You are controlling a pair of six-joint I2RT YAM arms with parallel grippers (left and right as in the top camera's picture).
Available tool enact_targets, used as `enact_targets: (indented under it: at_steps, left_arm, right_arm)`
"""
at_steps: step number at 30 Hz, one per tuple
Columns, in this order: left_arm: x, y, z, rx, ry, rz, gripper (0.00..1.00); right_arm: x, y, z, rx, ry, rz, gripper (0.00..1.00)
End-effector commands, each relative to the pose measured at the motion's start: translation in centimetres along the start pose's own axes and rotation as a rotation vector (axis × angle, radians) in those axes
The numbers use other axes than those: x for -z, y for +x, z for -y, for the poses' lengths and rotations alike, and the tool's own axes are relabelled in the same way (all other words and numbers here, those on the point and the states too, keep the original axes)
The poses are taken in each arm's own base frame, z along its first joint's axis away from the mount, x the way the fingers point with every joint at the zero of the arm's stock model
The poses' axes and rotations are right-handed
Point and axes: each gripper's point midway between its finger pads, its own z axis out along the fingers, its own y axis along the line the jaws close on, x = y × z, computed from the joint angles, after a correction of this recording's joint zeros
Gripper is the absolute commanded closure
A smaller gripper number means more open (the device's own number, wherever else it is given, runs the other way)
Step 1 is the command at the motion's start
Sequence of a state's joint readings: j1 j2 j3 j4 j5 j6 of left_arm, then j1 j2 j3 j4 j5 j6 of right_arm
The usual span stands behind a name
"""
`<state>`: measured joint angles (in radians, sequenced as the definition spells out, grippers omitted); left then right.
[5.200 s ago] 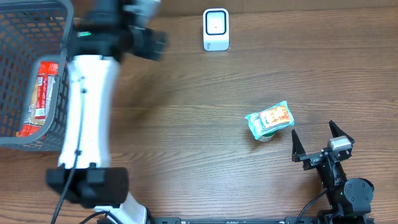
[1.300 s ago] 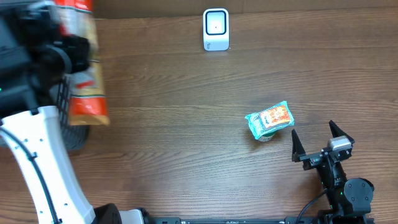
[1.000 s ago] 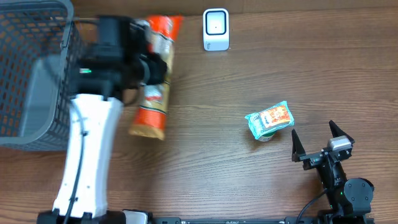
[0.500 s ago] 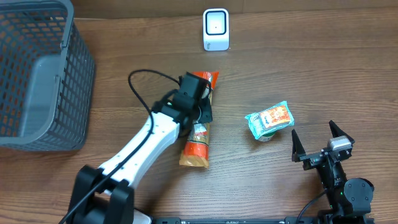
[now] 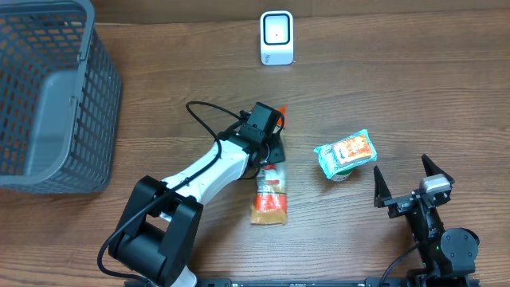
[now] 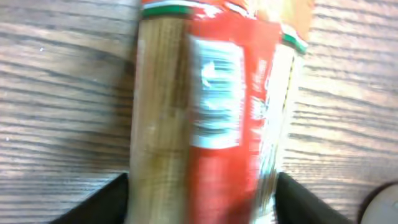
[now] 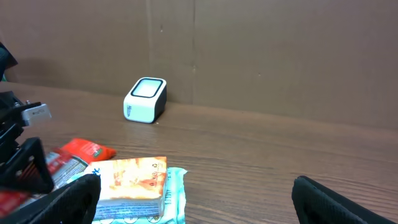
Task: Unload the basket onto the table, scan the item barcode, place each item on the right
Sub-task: 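Lower the pasta pack onto the table left of the snack packet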
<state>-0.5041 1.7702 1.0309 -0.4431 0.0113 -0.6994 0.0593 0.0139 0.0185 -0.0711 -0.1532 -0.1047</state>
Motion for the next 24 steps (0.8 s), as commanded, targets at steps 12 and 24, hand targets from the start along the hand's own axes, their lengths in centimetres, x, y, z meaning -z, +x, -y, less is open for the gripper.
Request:
enact_targets:
  at_steps: [12, 24]
  left_arm:
    - [4.1, -3.3, 3.0, -0.228, 0.056, 0.061, 0.12]
    - [3.7, -2.7, 0.2, -0.317, -0.080, 0.044, 0.93]
  right_arm:
    - [0.0, 0.2, 0.0, 0.002, -0.002, 0.004, 0.00]
    - [0.0, 0.2, 0.0, 0.002, -0.002, 0.004, 0.00]
